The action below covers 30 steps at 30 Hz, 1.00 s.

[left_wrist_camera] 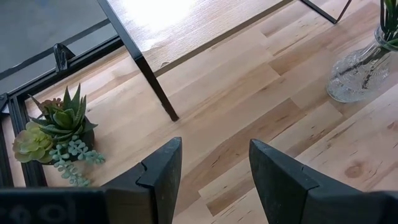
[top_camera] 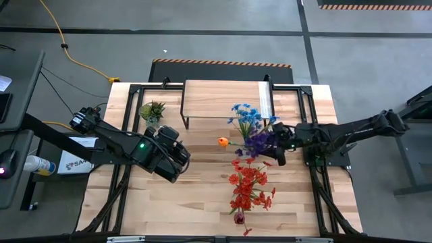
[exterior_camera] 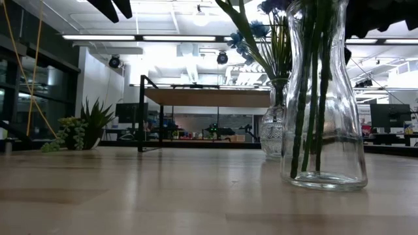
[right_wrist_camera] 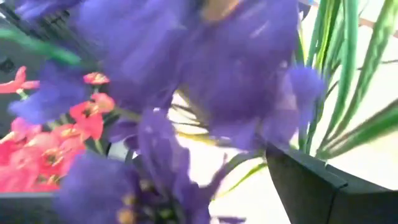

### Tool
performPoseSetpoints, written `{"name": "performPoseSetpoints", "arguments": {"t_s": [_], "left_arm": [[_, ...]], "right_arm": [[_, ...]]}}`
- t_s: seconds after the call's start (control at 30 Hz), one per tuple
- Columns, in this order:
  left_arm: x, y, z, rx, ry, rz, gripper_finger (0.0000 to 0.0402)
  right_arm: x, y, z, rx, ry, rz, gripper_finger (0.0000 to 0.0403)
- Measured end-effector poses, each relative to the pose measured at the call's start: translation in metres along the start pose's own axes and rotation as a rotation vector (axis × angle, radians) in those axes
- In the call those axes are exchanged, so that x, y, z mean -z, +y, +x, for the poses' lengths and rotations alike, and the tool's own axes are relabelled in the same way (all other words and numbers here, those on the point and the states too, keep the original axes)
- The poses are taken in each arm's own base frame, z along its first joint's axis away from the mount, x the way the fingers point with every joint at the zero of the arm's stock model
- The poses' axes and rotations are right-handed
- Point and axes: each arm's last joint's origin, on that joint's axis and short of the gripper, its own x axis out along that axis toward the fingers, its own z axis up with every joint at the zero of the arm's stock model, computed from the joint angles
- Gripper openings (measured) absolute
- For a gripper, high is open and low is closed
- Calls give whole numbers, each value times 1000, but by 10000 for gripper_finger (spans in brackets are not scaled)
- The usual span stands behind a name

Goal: Pick and place flowers into a vace then onto a shelf
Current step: Put the purple flowers into the top transparent vase, then put the bottom transparent vase with flowers on the shelf

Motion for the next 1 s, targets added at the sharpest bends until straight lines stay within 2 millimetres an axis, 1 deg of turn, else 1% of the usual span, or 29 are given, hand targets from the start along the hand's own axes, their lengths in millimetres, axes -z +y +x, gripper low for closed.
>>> {"name": "performPoseSetpoints", "arguments": {"t_s": [0.2,0.37,0.73,1.0], "left_arm": [[0,0,0,0,0,0,218],[0,0,0,0,0,0,218],[0,0,0,1,0,-1,218],[0,0,0,1,0,-1,218]], "right_arm": [[0,2,-14,-50,30,28,252],[-3,5,-24,-108,21,31,252],[-4,7,-40,-165,26,63,252],[-8,10,-53,-229,-8,88,252]]}}
